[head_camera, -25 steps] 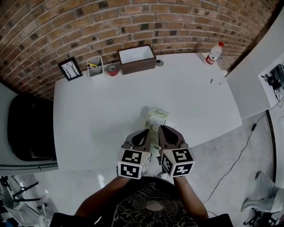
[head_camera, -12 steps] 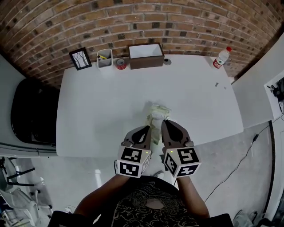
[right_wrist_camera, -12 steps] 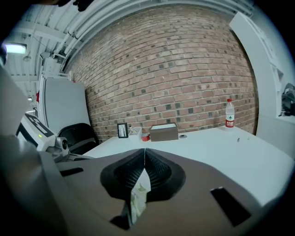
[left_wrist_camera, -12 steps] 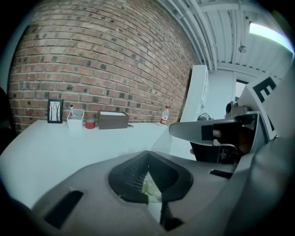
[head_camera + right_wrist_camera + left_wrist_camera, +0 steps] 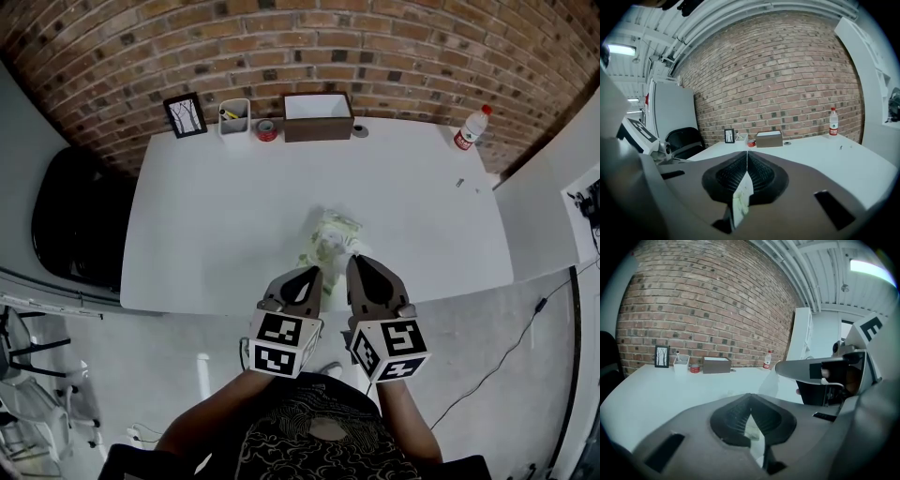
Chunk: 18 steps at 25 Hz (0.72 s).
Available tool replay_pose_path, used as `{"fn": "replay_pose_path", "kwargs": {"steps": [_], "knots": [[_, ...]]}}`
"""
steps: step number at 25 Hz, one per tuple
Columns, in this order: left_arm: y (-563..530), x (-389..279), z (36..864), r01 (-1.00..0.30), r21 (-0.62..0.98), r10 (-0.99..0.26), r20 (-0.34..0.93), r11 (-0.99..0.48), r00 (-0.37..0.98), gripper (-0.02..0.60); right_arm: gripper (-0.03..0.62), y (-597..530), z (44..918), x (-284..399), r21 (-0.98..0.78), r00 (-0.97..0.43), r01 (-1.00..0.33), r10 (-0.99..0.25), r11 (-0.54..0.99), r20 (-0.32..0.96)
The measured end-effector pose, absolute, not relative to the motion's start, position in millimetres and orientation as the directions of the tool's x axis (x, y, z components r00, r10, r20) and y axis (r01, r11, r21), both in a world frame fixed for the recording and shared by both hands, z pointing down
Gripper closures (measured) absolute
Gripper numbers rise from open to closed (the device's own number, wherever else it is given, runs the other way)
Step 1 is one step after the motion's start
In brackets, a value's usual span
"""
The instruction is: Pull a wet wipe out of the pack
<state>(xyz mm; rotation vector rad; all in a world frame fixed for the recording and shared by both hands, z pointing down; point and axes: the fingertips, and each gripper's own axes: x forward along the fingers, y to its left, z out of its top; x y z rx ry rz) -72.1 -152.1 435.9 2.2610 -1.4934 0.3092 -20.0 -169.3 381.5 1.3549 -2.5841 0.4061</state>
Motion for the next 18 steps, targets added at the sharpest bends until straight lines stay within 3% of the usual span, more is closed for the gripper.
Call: {"fn": "replay_pose_path", "kwargs": {"steps": [18], "knots": [[-106,-47,417,-0.94,0.196,-0.873,0.356,-0.279,0.334,0.571,0.577,-112,390,-5,-0.122,-0.631,-0.768,-0.71,0.629,0.313]]}}
